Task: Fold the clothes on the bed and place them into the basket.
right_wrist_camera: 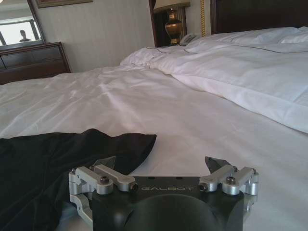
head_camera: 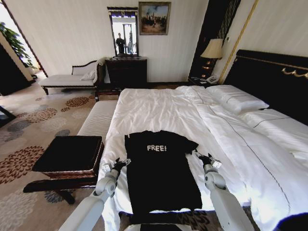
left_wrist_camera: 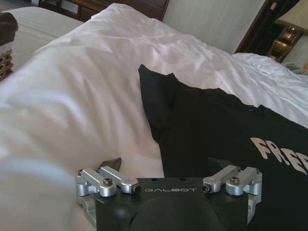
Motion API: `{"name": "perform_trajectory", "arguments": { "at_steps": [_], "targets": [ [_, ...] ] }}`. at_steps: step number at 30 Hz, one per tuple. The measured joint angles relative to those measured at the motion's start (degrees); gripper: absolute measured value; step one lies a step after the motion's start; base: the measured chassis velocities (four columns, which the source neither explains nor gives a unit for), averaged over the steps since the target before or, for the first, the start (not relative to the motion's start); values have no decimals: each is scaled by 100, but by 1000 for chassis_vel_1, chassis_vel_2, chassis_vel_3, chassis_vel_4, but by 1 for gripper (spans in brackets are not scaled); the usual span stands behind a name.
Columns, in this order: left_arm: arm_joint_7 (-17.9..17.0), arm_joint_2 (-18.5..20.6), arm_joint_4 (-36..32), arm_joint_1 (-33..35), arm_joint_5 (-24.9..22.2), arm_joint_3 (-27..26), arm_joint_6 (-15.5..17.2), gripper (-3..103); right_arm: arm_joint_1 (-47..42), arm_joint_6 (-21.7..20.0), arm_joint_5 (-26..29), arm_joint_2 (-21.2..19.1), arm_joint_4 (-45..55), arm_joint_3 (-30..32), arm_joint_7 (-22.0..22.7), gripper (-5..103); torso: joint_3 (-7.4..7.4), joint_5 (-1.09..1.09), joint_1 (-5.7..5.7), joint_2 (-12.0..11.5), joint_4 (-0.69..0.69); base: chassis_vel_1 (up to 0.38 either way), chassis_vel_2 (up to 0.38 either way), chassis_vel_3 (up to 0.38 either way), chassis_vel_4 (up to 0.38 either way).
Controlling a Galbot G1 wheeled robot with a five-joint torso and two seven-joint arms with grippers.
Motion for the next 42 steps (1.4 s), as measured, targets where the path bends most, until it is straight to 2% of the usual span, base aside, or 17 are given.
{"name": "perform_trajectory", "arguments": {
  "at_steps": [10,23,26,37,38,42],
  "targets": [
    [132,-310,647,-739,-295,250,-24,100,0,64,-6,31,-45,-43,26,100,0,0,0,0,-1,0,0,0,0],
    [308,-637,1339,-1164,-712,328,53,100,72,30,140,-98,42,-61,106,100,-1,1,-1,0,0,0,0,0,0],
    [325,-726,1462,-1243,-726,309,32,102,89,21,149,-101,43,-72,117,100,-1,0,0,0,-1,0,0,0,0],
    [445,-1091,2033,-1502,-667,45,-121,97,79,8,159,-97,133,-59,160,100,-1,0,0,0,-1,0,0,0,0],
    [453,-1139,2105,-1547,-680,21,-121,101,70,3,161,-91,165,-59,175,100,-1,0,0,0,-1,0,0,0,0],
    [513,-1247,2261,-1711,-690,6,-122,98,45,-9,164,-73,237,-59,206,100,-1,0,0,0,0,0,0,0,0]
  ]
}}
